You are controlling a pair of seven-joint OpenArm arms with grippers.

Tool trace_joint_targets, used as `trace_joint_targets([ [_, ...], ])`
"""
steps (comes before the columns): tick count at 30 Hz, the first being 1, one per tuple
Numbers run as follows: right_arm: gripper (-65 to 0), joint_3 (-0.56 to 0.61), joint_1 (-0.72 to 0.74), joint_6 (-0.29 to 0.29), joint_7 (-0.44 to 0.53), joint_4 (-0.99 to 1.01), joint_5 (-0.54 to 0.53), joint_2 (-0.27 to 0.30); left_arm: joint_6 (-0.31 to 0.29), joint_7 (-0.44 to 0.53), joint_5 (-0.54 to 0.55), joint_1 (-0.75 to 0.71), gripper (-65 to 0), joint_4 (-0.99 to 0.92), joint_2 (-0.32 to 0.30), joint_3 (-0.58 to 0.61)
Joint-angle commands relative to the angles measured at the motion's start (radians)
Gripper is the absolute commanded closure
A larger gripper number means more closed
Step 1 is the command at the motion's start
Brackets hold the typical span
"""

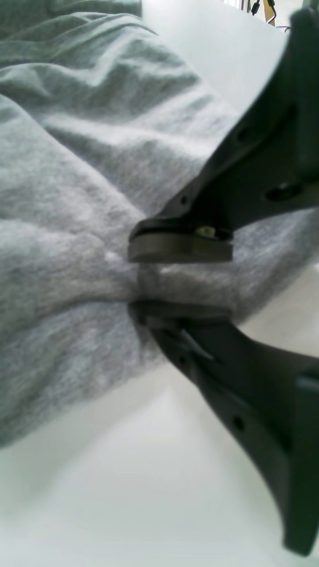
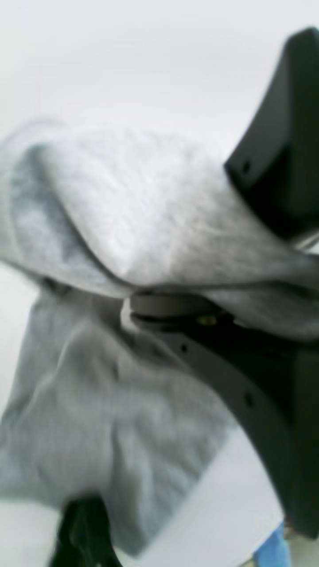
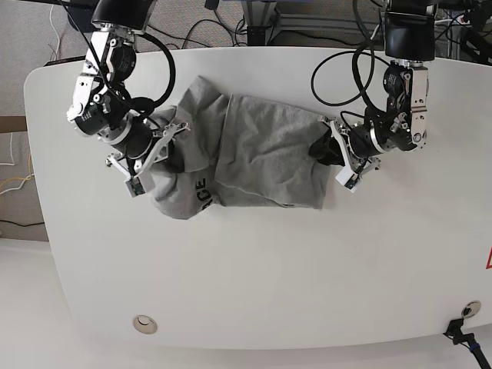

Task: Fold the T-shirt properly
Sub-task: 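Fold the grasped end with the right gripper toward the left gripper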

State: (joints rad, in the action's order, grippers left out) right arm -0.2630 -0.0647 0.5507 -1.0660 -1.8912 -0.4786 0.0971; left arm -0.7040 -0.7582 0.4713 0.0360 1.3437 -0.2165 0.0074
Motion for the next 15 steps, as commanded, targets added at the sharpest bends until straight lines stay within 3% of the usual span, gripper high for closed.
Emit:
trace_joint_targets([
  [1, 0.0, 0.075, 0.013, -0.021, 0.025, -0.020, -0.019, -0.012, 0.006, -0.028, -0.023, 0.006, -13.2, 0.007, -0.008, -0.002],
  [5, 0.0, 0.190, 0.016, -0.102, 0.030, -0.020, -0.018, -0.064, 0.006, -0.028, -0.023, 0.006, -13.2, 0.007, -0.008, -0.002],
  [12, 0.0, 0.324, 0.087, -0.171, 0.031, -0.005, -0.016, -0.139, 0.006, -0.030, -0.023, 0.006, -13.2, 0.007, -0.008, -0.002],
  [15, 0.0, 0.345, 0.121, -0.176, 0.031, 0.034, -0.016, -0.162, 0.006, -0.030, -0.021, 0.006, -13.2, 0.007, -0.008, -0.002],
])
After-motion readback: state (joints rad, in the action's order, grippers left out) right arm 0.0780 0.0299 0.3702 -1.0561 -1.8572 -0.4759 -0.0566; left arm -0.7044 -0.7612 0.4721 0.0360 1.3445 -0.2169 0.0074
